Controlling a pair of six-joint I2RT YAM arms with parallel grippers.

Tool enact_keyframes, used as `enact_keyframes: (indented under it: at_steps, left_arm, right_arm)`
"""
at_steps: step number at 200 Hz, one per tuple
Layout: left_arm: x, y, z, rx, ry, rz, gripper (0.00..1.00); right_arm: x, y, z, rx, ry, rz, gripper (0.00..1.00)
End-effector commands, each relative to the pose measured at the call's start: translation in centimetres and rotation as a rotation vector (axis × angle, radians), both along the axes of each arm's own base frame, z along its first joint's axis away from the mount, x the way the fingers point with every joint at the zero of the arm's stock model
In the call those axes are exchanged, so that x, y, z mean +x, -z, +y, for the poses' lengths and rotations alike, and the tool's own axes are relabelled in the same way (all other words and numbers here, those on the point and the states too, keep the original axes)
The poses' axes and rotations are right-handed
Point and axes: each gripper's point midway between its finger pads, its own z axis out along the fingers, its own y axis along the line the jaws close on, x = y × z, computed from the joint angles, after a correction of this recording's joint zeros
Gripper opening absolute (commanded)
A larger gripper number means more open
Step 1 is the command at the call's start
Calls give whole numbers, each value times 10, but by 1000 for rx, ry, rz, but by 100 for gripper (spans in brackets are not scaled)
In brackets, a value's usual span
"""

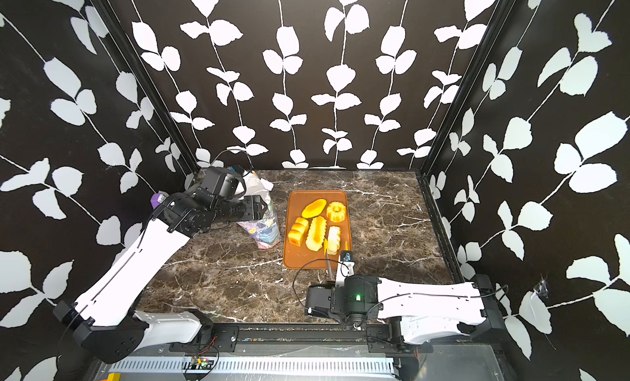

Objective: Pack bread into a paper bag
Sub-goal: Pick up the fake bread from the plate.

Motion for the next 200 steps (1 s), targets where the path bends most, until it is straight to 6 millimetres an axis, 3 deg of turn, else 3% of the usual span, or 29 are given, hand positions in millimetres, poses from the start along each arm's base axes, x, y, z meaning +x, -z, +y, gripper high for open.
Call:
enact_keyframes:
  at_steps: [1, 77, 86, 116, 159, 200]
  left_arm:
    - [0, -5, 5, 16, 0, -12, 70]
    - [0, -5, 7, 33, 2, -3, 70]
    - [0, -6, 8, 32, 0, -5, 70]
    - [-1, -11, 11, 28, -6, -17, 70]
    - [-7, -29, 16, 11, -14, -55, 70]
    - [-12, -50, 23, -16, -25, -121, 70]
  right_arm:
    - [9, 6, -1, -10, 2, -34, 56]
    - [20, 30, -2, 8, 31, -10, 52]
    - [21, 31, -3, 10, 30, -11, 48]
    - [22, 30, -7, 17, 40, -17, 22]
    - [25, 15, -11, 16, 29, -46, 9]
    - [37, -25, -10, 2, 9, -129, 0]
